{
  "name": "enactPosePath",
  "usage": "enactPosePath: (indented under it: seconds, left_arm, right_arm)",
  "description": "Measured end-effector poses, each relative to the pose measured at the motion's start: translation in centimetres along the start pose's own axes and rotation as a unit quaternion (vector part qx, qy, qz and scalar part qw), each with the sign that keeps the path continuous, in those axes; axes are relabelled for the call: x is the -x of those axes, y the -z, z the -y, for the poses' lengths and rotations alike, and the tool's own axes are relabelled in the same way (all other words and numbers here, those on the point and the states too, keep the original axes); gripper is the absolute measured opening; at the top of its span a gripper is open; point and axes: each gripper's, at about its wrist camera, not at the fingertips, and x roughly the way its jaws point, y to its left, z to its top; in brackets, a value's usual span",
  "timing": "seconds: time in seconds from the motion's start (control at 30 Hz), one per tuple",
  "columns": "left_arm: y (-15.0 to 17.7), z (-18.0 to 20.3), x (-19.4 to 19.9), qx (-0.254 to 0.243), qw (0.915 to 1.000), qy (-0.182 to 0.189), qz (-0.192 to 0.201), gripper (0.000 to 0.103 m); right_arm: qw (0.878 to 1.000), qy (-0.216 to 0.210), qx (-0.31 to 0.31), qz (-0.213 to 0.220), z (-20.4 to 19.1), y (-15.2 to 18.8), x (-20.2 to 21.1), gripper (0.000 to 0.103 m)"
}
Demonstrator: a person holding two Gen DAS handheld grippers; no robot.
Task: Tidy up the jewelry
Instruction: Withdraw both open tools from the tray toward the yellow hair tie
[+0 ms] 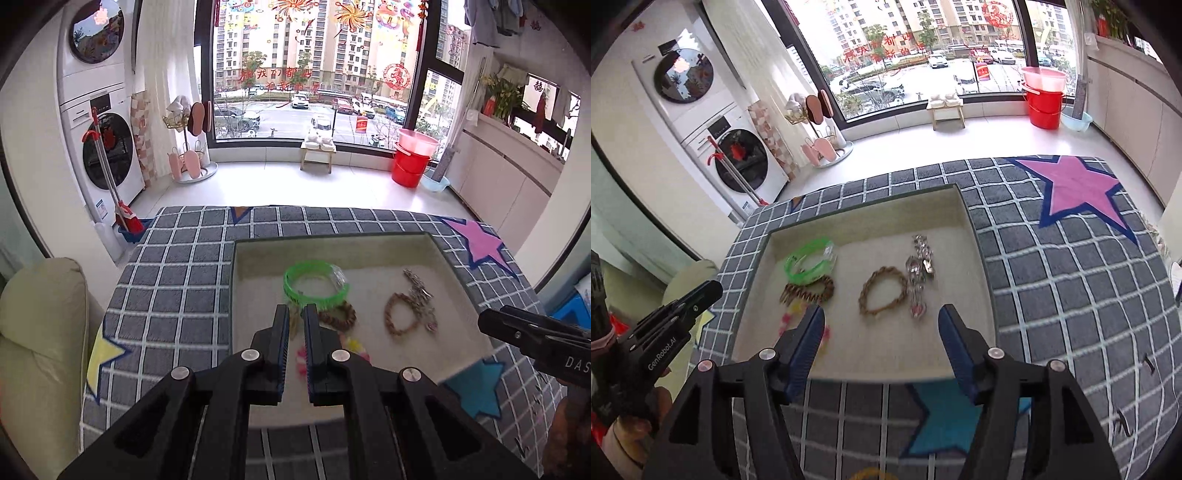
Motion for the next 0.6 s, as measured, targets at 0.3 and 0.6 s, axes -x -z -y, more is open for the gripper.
enactPosePath:
  seconds: [0.3, 0.6]
  left_arm:
    - [3.7, 0.5, 4.1, -0.003, 0.9998, -0.017, -0.006, 0.022]
    - [7.8, 0.5, 7.2, 0.017, 0.9996, -0.017, -0.017, 0.022]
  right_arm:
    - [1.000, -0.024, 0.011, 0.004, 0.0, 4.2, 4.0, 0.080]
    - [0.999, -0.032, 0.011, 0.004, 0.6, 7.7, 7.1, 0.080]
